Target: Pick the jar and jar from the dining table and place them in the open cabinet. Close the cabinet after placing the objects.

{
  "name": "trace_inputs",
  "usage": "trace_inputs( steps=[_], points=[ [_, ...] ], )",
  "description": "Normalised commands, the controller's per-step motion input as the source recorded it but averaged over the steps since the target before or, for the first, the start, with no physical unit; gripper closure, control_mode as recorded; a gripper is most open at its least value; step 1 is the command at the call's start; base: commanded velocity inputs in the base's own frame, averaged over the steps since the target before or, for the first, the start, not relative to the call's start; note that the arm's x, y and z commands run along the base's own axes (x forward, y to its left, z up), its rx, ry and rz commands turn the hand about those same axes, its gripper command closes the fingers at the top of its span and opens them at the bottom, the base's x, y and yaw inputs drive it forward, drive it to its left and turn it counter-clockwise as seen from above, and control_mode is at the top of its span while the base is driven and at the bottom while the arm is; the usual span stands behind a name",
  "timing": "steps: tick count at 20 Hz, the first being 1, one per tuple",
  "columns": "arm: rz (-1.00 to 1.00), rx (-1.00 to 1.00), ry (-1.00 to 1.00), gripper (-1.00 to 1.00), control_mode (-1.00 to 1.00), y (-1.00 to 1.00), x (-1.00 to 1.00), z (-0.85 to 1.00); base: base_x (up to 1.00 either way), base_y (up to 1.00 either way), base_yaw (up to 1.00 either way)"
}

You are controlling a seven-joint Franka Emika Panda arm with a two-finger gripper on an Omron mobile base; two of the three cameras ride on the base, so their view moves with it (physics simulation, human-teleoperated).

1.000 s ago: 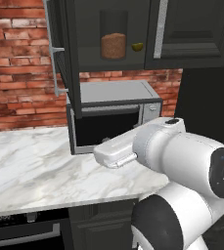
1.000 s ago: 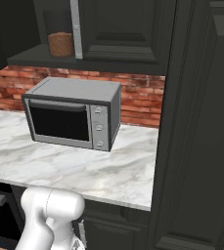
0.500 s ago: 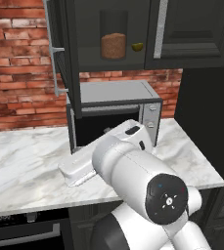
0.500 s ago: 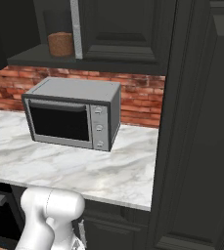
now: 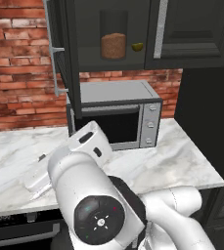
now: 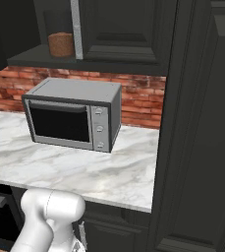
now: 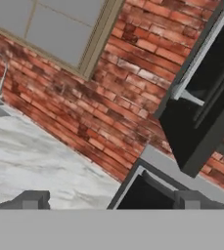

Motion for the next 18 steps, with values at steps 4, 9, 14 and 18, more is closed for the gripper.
trace_inputs(
  steps=[4,9,14,18],
  points=[
    [-0.03,-0.12,-0.03,-1.00,-1.00,0.63,0.00,0.00,0.00,0.00,0.00],
    [-0.05,-0.10,-0.01,-1.00,-1.00,0.53,0.14,0.00,0.00,0.00,0.00],
    [-0.08,-0.03,0.00,-1.00,-1.00,0.32,0.47,0.01,0.00,0.00,0.00],
    [-0.06,-0.02,0.00,-1.00,-1.00,0.08,0.51,0.00,0.00,0.00,0.00]
  ],
)
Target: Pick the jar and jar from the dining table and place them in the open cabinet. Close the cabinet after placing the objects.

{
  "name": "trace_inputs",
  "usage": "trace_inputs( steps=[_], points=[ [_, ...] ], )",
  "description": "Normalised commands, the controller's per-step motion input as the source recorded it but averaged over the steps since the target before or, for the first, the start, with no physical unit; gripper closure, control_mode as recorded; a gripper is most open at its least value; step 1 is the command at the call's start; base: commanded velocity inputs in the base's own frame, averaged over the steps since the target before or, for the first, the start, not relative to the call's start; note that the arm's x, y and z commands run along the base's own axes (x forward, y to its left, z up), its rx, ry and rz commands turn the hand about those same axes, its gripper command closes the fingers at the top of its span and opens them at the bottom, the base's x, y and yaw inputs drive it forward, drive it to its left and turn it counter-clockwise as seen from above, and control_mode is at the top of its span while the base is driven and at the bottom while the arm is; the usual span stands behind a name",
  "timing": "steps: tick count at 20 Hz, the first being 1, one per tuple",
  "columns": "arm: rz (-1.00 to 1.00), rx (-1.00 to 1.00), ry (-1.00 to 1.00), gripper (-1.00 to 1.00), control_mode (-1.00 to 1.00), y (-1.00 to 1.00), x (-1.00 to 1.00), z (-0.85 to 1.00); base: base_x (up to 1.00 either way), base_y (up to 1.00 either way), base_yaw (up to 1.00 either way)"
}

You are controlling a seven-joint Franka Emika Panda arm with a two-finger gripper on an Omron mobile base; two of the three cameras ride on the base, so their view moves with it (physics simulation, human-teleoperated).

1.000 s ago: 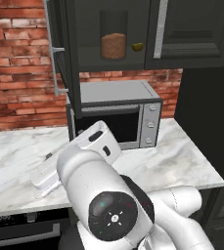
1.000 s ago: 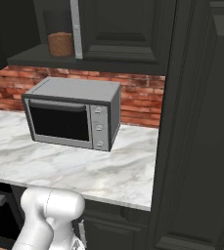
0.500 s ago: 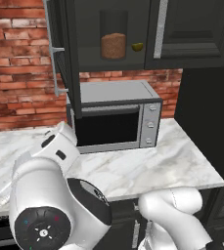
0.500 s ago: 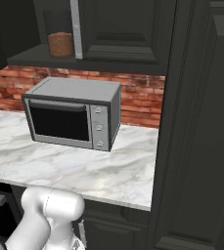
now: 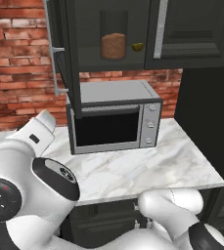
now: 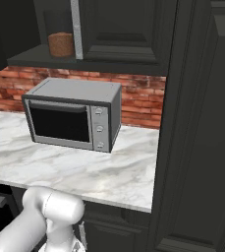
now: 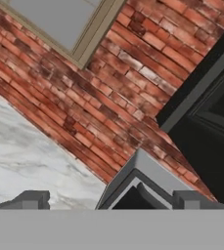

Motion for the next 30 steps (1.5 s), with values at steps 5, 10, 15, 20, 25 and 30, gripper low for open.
trace_inputs(
  steps=[5,10,15,20,25,30],
  points=[
    [-0.02,-0.02,0.00,-1.00,-1.00,0.00,0.26,0.00,0.00,0.00,0.00],
    [-0.03,-0.02,0.02,-1.00,-1.00,0.08,0.64,0.00,0.00,0.00,0.00],
    [-0.04,-0.04,0.00,-1.00,-1.00,0.12,0.62,0.00,0.00,0.00,0.00],
    [0.00,-0.09,0.00,-1.00,-1.00,0.39,0.25,-0.03,0.00,0.00,0.00],
    [-0.01,-0.09,0.00,-1.00,-1.00,0.33,0.19,0.00,0.00,0.00,0.00],
    [-0.10,-0.05,0.00,-1.00,-1.00,0.02,0.22,0.00,0.00,0.00,0.00]
  ],
)
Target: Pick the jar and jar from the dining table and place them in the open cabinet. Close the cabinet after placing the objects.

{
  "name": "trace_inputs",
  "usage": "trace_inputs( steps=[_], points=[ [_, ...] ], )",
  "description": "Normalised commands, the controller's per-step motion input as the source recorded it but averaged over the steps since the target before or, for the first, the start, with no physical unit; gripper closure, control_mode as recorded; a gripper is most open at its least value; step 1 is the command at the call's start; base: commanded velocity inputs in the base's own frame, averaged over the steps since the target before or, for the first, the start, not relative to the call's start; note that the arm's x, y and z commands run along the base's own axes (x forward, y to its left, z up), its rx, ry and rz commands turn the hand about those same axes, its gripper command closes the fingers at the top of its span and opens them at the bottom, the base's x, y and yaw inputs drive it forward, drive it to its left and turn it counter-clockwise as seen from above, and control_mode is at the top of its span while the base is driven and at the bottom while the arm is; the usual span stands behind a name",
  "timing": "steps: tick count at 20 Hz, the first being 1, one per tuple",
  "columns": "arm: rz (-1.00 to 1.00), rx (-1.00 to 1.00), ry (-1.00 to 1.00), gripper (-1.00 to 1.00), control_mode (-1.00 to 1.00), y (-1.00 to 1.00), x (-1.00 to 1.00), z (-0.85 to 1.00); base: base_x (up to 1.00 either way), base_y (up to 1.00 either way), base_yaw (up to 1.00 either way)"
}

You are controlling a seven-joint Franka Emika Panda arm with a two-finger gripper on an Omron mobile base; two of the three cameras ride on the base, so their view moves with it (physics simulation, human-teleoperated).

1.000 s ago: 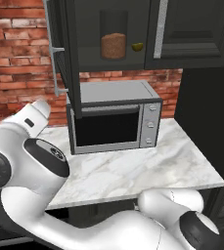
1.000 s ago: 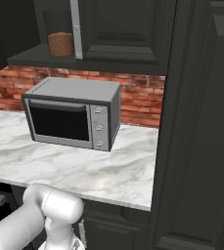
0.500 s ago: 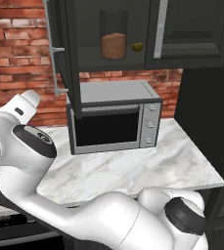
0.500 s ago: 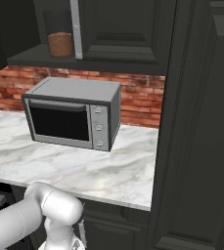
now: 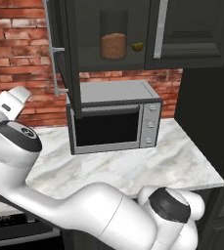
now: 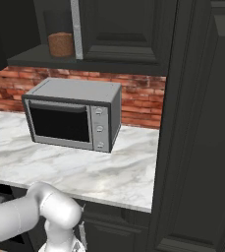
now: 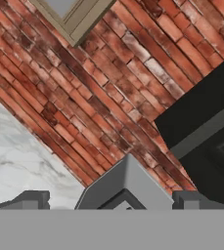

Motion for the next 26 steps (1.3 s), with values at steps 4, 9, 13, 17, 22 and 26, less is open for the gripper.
trace_inputs(
  steps=[4,9,13,17,22,26],
  points=[
    [-0.12,-0.03,0.00,-1.00,-1.00,-0.13,0.29,0.00,0.00,0.00,0.00],
    [-0.06,-0.01,0.00,-1.00,-1.00,-0.31,0.20,0.00,0.00,0.00,0.00],
    [-0.01,0.00,0.00,-1.00,-1.00,-0.43,0.05,0.00,0.00,0.00,0.00],
    [0.00,0.00,0.00,-1.00,-1.00,-0.52,0.00,0.00,0.00,0.00,0.00],
    [0.00,0.00,0.00,-1.00,-1.00,-0.55,0.00,0.00,0.00,0.00,0.00],
    [-0.05,0.00,0.00,-1.00,-1.00,-0.47,-0.15,-0.02,0.00,0.00,0.00]
  ],
)
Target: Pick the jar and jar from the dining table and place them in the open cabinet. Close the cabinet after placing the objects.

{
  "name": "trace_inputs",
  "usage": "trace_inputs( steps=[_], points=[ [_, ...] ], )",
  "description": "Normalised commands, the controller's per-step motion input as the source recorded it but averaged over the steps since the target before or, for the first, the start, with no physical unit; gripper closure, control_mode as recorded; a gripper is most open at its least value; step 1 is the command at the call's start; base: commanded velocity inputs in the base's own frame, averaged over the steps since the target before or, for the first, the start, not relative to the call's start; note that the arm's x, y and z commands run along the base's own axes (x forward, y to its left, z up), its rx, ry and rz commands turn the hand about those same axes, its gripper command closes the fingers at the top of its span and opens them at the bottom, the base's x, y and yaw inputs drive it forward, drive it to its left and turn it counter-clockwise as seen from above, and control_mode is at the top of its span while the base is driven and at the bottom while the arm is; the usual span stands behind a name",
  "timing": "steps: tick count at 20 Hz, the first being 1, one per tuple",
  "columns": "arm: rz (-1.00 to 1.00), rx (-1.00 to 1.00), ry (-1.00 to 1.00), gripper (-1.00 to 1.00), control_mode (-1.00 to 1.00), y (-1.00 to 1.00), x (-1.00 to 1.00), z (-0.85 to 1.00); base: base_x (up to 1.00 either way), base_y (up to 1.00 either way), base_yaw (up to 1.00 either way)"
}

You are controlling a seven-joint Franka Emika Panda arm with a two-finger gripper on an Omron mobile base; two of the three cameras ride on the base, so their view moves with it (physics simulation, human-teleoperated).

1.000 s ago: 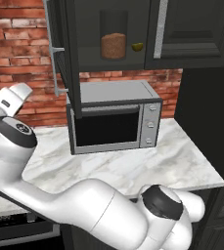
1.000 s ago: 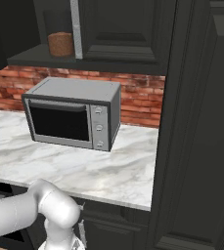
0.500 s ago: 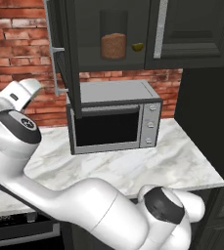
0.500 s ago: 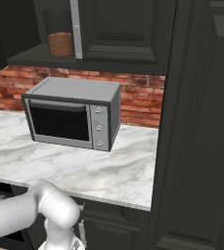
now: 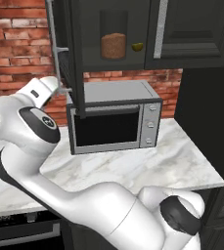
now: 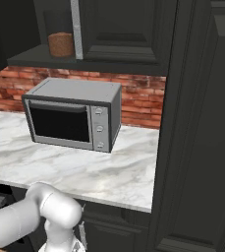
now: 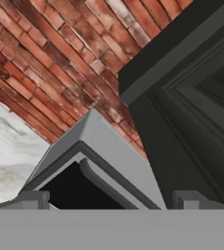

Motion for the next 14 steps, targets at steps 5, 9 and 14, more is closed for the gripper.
trace_inputs(
  steps=[5,9,14],
  points=[
    [-0.02,0.00,0.00,-1.00,-1.00,-0.50,0.03,0.04,0.00,0.00,0.00],
    [0.00,0.00,0.00,-1.00,-1.00,-0.44,0.16,0.22,0.00,0.00,0.00],
    [0.04,0.00,0.00,-1.00,-1.00,-0.27,0.48,0.25,0.00,0.00,0.00]
  ],
)
